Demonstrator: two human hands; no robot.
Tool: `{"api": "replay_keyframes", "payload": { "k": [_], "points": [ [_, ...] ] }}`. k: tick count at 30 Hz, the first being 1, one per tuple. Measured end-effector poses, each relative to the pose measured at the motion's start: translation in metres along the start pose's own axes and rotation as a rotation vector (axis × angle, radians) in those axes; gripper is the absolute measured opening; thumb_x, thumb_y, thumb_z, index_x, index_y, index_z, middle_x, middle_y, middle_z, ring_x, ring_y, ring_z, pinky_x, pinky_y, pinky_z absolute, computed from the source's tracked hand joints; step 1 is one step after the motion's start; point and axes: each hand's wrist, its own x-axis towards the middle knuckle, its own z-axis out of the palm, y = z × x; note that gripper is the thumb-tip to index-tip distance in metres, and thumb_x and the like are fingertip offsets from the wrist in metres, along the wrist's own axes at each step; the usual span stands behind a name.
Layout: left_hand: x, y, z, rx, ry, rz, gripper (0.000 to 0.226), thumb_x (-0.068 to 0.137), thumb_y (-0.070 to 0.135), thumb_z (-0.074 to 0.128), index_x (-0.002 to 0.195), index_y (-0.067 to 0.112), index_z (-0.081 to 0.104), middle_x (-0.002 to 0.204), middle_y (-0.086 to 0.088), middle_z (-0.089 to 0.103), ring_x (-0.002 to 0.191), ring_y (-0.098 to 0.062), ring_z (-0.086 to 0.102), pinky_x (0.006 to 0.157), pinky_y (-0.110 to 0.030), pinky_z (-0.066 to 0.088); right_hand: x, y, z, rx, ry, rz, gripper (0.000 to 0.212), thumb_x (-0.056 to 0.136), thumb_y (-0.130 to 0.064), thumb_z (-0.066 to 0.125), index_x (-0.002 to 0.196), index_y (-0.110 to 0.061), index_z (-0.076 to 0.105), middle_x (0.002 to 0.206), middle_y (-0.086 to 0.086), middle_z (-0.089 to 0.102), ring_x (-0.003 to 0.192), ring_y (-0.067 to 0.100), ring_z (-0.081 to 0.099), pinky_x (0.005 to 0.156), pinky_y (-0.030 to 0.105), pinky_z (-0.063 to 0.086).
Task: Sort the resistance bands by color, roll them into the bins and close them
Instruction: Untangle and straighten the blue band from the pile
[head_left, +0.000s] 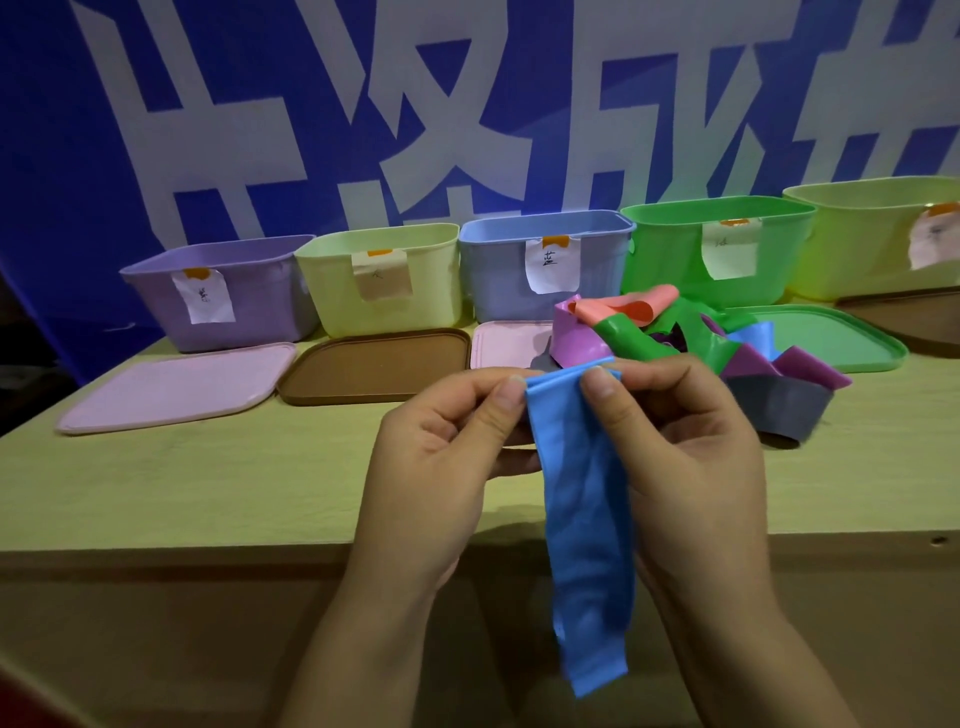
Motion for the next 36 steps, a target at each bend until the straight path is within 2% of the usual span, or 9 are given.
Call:
{"api": "replay_keyframes", "payload": {
  "k": [6,17,19,23,27,29,31,33,36],
  "points": [
    [-0.004,0.003,-0.001,0.076,-0.040,0.116,0.020,0.068,0.031,0.072,0.085,0.022,0.076,0.082,0.002,0.075,0.077,-0.012,0.072,0.063,-0.021,0.055,-0.003,-0.002,0.000,-0.007,-0.005,-0.036,0.005,0.072,-0.016,0.067,0.074,-0.015,0.062,0.073,-0.004,0.069,0.074,0.006,0.065,0.068,0.015,0.050],
    [0.002,0.000,-0.012,0.020,-0.015,0.281,0.007,0.070,0.021,0.070,0.073,0.024,0.075,0.069,0.005,0.068,0.067,-0.010,0.061,0.062,-0.020,0.050,0.002,-0.011,-0.002,0.072,-0.191,-0.012,0.028,0.067,-0.007,0.070,0.081,-0.031,0.069,0.065,-0.006,0.068,0.068,0.004,0.065,0.066,0.015,0.051],
    [0.005,0.000,-0.016,-0.052,-0.087,0.264,0.012,0.070,0.028,0.073,0.080,0.022,0.073,0.079,0.001,0.067,0.078,-0.016,0.060,0.071,-0.025,0.049,0.000,-0.013,0.001,0.080,-0.227,-0.025,0.024,0.068,-0.005,0.069,0.080,-0.026,0.068,0.062,-0.009,0.065,0.064,0.000,0.062,0.064,0.013,0.050],
    [0.001,-0.003,-0.011,-0.140,-0.324,0.075,0.059,0.076,0.049,0.072,0.124,0.017,0.061,0.129,-0.018,0.057,0.121,-0.036,0.052,0.101,-0.045,0.042,0.000,-0.006,0.005,0.126,-0.230,-0.020,0.022,0.067,-0.007,0.075,0.075,-0.024,0.064,0.064,-0.008,0.066,0.064,0.002,0.062,0.064,0.015,0.050],
    [-0.002,-0.004,-0.004,-0.182,-0.361,-0.015,0.054,0.082,0.049,0.064,0.130,0.025,0.057,0.137,-0.004,0.055,0.130,-0.024,0.048,0.105,-0.035,0.040,0.000,-0.001,0.007,0.143,-0.208,0.033,0.024,0.066,-0.010,0.076,0.077,-0.016,0.056,0.063,-0.003,0.063,0.062,0.007,0.062,0.062,0.019,0.053],
    [-0.001,-0.003,-0.004,-0.179,-0.378,-0.011,0.049,0.085,0.047,0.058,0.130,0.026,0.057,0.138,0.001,0.054,0.131,-0.019,0.047,0.105,-0.032,0.040,0.002,0.004,0.002,0.097,-0.228,0.093,0.030,0.066,-0.024,0.080,0.077,-0.015,0.054,0.063,-0.005,0.058,0.059,0.006,0.056,0.052,0.020,0.050],
    [-0.001,0.001,-0.003,-0.134,-0.392,0.004,0.041,0.085,0.046,0.054,0.124,0.035,0.062,0.135,0.007,0.057,0.128,-0.014,0.049,0.104,-0.033,0.042,0.003,0.009,-0.002,0.024,-0.336,0.196,0.052,0.061,-0.058,0.078,0.083,-0.015,0.058,0.071,-0.005,0.061,0.064,0.009,0.057,0.052,0.023,0.049],
    [-0.001,0.005,-0.003,-0.080,-0.416,-0.022,0.038,0.083,0.045,0.051,0.118,0.038,0.065,0.127,0.008,0.063,0.116,-0.012,0.058,0.092,-0.030,0.051,0.000,0.014,-0.006,-0.008,-0.522,0.333,0.069,0.054,-0.082,0.062,0.097,-0.028,0.066,0.094,-0.007,0.071,0.086,0.012,0.067,0.068,0.030,0.056],
    [0.001,0.012,-0.005,0.016,-0.436,-0.036,0.033,0.088,0.041,0.052,0.118,0.034,0.065,0.113,0.014,0.069,0.092,-0.011,0.066,0.069,-0.030,0.056,-0.007,0.018,-0.008,-0.038,-0.740,0.458,0.061,0.052,-0.090,0.051,0.095,-0.050,0.068,0.105,-0.012,0.071,0.104,0.013,0.066,0.090,0.035,0.053]
  ]
}}
